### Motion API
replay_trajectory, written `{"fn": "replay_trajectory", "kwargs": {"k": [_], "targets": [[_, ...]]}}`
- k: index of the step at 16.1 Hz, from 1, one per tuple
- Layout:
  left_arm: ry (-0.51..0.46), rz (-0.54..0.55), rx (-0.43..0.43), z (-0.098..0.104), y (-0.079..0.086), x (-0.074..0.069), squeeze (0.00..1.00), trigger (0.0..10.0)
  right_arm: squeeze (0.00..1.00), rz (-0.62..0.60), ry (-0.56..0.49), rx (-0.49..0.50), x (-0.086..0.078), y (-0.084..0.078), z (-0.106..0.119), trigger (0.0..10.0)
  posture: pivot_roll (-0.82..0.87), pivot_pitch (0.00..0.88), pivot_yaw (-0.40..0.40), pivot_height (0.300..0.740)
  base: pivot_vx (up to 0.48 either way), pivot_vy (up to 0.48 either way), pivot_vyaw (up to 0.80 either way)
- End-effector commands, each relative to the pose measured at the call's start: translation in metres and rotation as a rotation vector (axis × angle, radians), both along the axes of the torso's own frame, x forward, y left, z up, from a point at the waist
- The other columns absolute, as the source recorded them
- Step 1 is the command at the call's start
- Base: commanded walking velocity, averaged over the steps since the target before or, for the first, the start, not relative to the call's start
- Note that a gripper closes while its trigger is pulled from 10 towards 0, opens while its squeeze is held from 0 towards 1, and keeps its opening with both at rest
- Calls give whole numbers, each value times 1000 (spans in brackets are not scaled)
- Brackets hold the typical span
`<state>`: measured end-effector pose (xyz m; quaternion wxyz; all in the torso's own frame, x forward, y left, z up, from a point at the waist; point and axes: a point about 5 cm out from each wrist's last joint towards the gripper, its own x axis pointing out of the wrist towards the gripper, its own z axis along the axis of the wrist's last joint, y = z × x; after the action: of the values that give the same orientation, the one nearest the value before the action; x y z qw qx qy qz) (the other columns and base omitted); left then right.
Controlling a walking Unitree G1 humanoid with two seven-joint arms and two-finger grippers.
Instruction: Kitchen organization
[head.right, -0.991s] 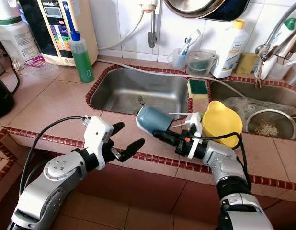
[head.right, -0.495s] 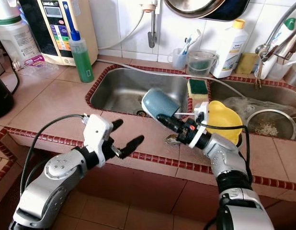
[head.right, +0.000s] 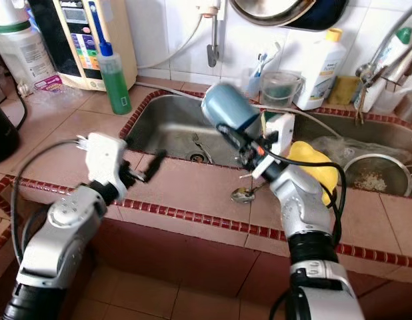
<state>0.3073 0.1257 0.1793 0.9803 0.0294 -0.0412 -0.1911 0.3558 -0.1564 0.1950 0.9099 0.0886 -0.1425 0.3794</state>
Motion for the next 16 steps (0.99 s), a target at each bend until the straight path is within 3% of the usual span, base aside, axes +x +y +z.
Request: {"fn": "replay_trajectory", "kwargs": {"k": [1,4,6,11,16], "targets": [[-13,19,0,2,1,2,0,10000,0,-42,-58,-16,-1,0,10,10000,-98,0,-20,740,0,0,0],[-97,58,-36,9,10,6,0,10000,0,-298,-110,-85,-9,10,14,10000,-97,0,-32,740,0,0,0],[-87,83,-70,8,18,8,0,10000,0,-407,-82,-86,-15,8,2,10000,-95,6,-34,740,0,0,0],[-81,90,-96,9,22,10,0,10000,0,-425,-59,-147,-18,9,-7,10000,-93,16,-36,740,0,0,0],[-91,91,-112,10,24,11,0,10000,0,-448,-67,-172,-19,11,-4,10000,-89,19,-45,740,298,0,0]]}}
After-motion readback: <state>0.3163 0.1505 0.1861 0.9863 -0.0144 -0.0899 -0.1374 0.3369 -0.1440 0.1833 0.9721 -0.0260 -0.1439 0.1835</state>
